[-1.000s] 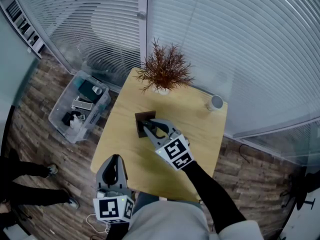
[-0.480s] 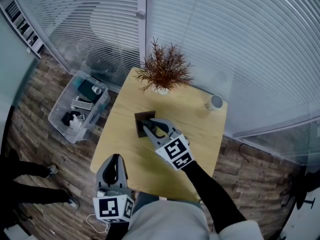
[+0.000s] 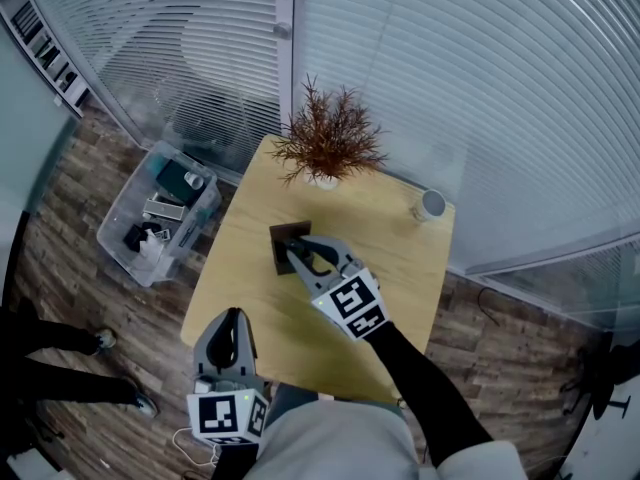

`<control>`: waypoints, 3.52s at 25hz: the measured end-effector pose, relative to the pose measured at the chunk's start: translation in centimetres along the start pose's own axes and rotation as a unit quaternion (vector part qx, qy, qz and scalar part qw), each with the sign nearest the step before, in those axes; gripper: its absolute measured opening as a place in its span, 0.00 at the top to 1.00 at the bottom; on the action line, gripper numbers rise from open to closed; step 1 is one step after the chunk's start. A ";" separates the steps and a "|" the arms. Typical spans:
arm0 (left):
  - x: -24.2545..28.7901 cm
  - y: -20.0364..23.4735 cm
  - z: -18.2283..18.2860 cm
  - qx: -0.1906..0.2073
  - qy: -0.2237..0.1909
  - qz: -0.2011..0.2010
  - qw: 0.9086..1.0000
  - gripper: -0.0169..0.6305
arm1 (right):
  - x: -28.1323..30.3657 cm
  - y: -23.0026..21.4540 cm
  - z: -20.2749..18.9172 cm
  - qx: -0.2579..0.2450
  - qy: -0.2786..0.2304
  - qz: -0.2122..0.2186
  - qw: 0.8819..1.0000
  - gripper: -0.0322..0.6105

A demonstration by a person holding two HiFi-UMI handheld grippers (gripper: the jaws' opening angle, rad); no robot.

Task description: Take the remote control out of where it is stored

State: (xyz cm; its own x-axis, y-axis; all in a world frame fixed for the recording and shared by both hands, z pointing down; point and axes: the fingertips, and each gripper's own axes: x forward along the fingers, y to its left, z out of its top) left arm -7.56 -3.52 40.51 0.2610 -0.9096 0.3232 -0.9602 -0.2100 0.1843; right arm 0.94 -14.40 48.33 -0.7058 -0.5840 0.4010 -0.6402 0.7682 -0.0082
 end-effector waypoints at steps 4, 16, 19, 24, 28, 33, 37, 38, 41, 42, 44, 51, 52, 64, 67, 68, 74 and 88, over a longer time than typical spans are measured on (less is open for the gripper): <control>-0.1 0.0 0.0 -0.002 -0.001 0.001 1.000 0.93 | 0.0 0.1 0.1 -0.002 -0.001 0.000 1.000 0.83; -0.2 0.1 -0.1 -0.002 -0.001 0.003 1.000 0.93 | -0.2 0.0 0.4 0.001 -0.003 -0.004 1.000 0.83; -0.2 0.1 -0.2 -0.002 -0.001 0.003 1.000 0.93 | -0.2 -0.1 0.5 0.002 -0.003 -0.006 1.000 0.83; -0.2 0.0 0.0 -0.003 -0.003 0.002 1.000 0.93 | -0.3 -0.1 0.5 0.003 -0.003 -0.007 1.000 0.83; -0.3 0.1 0.1 -0.003 -0.004 0.003 1.000 0.93 | -0.3 -0.2 0.5 0.005 -0.004 -0.008 1.000 0.83; -0.3 0.3 0.0 -0.004 -0.003 0.004 1.000 0.93 | -0.4 -0.3 0.5 0.006 -0.004 -0.012 1.000 0.83; -0.2 0.3 0.0 -0.004 -0.005 0.004 1.000 0.93 | -0.4 -0.4 0.6 0.006 -0.006 -0.014 1.000 0.83; -0.2 0.3 0.0 -0.004 -0.006 0.004 1.000 0.93 | -0.4 -0.4 0.6 0.006 -0.007 -0.014 1.000 0.83; -0.2 0.3 0.1 -0.004 -0.006 0.004 1.000 0.93 | -0.4 -0.4 0.7 0.006 -0.006 -0.014 1.000 0.83; -0.2 0.3 0.1 -0.004 -0.006 0.004 1.000 0.93 | -0.4 -0.4 0.7 0.006 -0.006 -0.014 1.000 0.83; -0.3 0.3 0.1 -0.005 -0.006 0.004 1.000 0.93 | -0.4 -0.4 0.8 0.006 -0.007 -0.015 1.000 0.83; -0.3 0.4 0.1 -0.006 -0.006 0.005 1.000 0.93 | -0.5 -0.4 0.9 0.006 -0.007 -0.018 1.000 0.83; -0.3 0.4 0.1 -0.006 -0.006 0.005 1.000 0.93 | -0.5 -0.5 0.9 0.006 -0.008 -0.018 1.000 0.83; -0.3 0.2 0.1 -0.006 -0.007 0.003 1.000 0.93 | -0.7 -0.5 1.1 0.011 -0.011 -0.019 1.000 0.83; -0.3 0.3 0.0 -0.006 -0.006 0.004 1.000 0.93 | -0.8 -0.5 1.2 0.013 -0.013 -0.020 1.000 0.83; -0.3 0.3 0.0 -0.006 -0.006 0.004 1.000 0.93 | -0.8 -0.6 1.3 0.013 -0.013 -0.021 1.000 0.83; -0.4 0.2 0.0 -0.007 -0.006 0.003 1.000 0.93 | -1.0 -0.5 1.4 0.014 -0.014 -0.022 1.000 0.83; -0.3 0.3 -0.2 -0.006 -0.004 0.003 1.000 0.93 | -0.9 -0.7 1.6 0.014 -0.018 -0.025 0.999 0.83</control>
State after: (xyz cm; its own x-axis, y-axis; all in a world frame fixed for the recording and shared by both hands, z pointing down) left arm -7.92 -3.23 40.65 0.2541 -0.9136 0.3176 -0.9606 -0.2000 0.1931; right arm 1.54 -14.80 46.45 -0.6835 -0.6302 0.3682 -0.6824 0.7308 -0.0158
